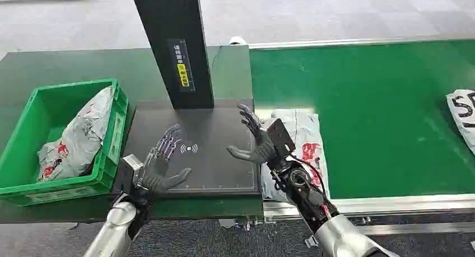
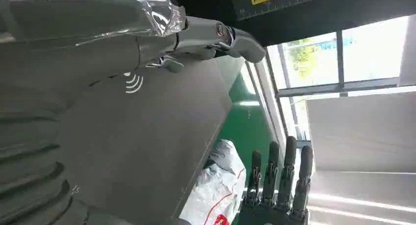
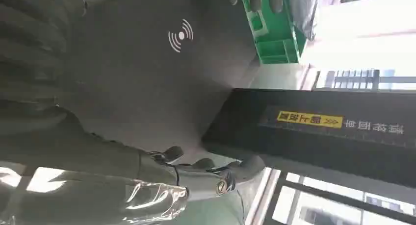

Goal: Moved the parcel from conveyor to table for the left to box.

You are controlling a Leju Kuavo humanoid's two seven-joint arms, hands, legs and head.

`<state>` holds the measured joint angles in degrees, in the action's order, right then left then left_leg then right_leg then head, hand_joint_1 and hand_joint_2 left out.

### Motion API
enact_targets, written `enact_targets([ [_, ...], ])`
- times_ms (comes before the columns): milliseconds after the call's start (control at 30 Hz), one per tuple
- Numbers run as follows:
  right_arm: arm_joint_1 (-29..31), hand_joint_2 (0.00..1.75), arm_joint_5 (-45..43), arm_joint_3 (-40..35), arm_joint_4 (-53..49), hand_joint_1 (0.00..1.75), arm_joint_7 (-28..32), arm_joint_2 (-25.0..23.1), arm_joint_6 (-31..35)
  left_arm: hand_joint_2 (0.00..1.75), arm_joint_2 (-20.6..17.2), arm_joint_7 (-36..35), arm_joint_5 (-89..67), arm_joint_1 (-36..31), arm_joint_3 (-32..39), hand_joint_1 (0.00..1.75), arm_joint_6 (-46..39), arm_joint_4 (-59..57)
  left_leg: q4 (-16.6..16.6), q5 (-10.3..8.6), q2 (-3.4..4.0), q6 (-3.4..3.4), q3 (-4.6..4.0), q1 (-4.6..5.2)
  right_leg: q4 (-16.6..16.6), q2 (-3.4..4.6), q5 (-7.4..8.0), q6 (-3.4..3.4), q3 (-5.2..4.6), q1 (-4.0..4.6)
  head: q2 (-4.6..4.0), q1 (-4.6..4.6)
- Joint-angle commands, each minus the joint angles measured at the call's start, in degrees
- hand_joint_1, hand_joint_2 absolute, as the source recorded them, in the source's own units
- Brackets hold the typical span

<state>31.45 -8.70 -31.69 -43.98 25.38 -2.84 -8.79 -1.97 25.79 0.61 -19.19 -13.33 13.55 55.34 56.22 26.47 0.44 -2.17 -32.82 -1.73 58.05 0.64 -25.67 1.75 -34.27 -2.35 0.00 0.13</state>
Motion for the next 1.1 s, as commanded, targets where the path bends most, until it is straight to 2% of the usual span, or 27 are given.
enact_targets([
  [33,1.7,1.75,6.4,-2.7,-1.5,0.00,-3.8,2.1,9.2,1.75,0.3,-0.8,0.1,0.0,-0.3,0.00,-0.7,-0.1,-0.1,0.02,-0.11,0.25,0.11,-0.04,-0.2,-0.17,-0.01,-0.30,0.17,0.12,0.00,0.02],
  [167,5.9,1.75,12.2,-3.3,-1.2,0.00,-6.1,6.8,12.5,1.75,-0.4,-1.0,0.1,1.1,0.4,0.00,-0.9,1.0,0.0,0.01,-0.07,0.23,-0.02,0.02,0.0,-0.11,0.01,-0.20,0.03,0.04,0.00,0.00],
  [200,7.6,1.75,17.2,-4.2,-0.5,0.00,-7.6,8.0,15.8,1.75,-0.8,-1.0,0.1,1.4,0.8,0.00,-1.1,1.6,0.0,0.02,-0.08,0.26,-0.02,0.02,0.0,-0.13,0.01,-0.22,0.05,0.05,0.00,0.00],
  [300,7.9,1.75,18.5,-2.4,-0.7,0.00,-7.9,8.0,14.5,1.75,-0.9,-1.3,0.2,1.6,1.1,0.00,-0.7,2.1,0.0,0.00,-0.05,0.12,-0.06,0.05,0.0,-0.06,0.00,-0.09,-0.02,-0.02,0.00,0.02],
  [367,8.6,1.75,25.2,-2.9,-0.4,0.00,-11.5,8.7,18.5,1.75,-0.9,-1.5,0.1,1.9,1.6,0.00,-1.1,2.6,0.0,0.00,-0.06,0.15,-0.03,0.03,0.0,-0.09,0.00,-0.14,0.02,0.01,0.00,0.02],
  [467,8.2,1.75,30.5,0.7,-0.4,0.00,-14.6,10.4,19.7,1.75,-1.4,-1.9,-0.2,4.0,2.4,0.00,-1.2,4.9,0.0,0.00,-0.10,0.12,0.00,0.04,0.0,-0.12,-0.02,-0.13,0.04,-0.01,0.00,0.02],
  [500,7.9,1.75,34.9,2.6,-0.4,0.00,-16.5,11.0,19.6,1.75,-1.3,-2.1,-0.5,5.2,3.1,0.00,-1.3,6.0,0.0,0.02,-0.08,0.16,0.02,0.01,0.0,-0.11,-0.01,-0.19,0.06,0.04,0.00,0.00],
  [567,7.5,1.75,38.7,5.4,0.1,0.00,-16.8,11.4,17.9,1.75,-1.2,-2.2,-1.0,6.1,3.7,0.00,-1.1,6.7,0.0,0.04,-0.07,0.15,0.06,0.03,0.0,-0.08,-0.02,-0.13,0.09,0.01,0.00,0.00],
  [833,7.3,1.75,39.6,6.1,0.2,0.00,-16.5,10.8,17.7,1.75,-1.0,-2.2,-1.1,5.9,3.7,0.00,-1.1,6.5,0.0,0.01,-0.05,0.14,0.00,0.02,0.0,-0.08,0.01,-0.19,0.05,0.03,0.00,0.00],
  [900,8.1,1.75,44.8,6.3,1.9,0.00,-21.1,11.5,15.9,1.75,-0.5,-2.4,-2.0,6.5,4.2,0.00,-1.2,6.6,0.0,0.00,-0.08,0.17,0.01,-0.01,-0.1,-0.11,0.01,-0.23,0.07,0.06,0.00,0.00],
  [1100,9.4,1.75,54.5,10.8,7.5,0.00,-24.7,12.8,7.4,1.75,1.3,-3.2,-5.1,5.6,6.2,0.00,-0.8,5.7,0.0,0.01,-0.12,0.14,-0.04,0.03,0.0,-0.13,-0.02,-0.09,0.03,0.00,0.00,0.00],
])
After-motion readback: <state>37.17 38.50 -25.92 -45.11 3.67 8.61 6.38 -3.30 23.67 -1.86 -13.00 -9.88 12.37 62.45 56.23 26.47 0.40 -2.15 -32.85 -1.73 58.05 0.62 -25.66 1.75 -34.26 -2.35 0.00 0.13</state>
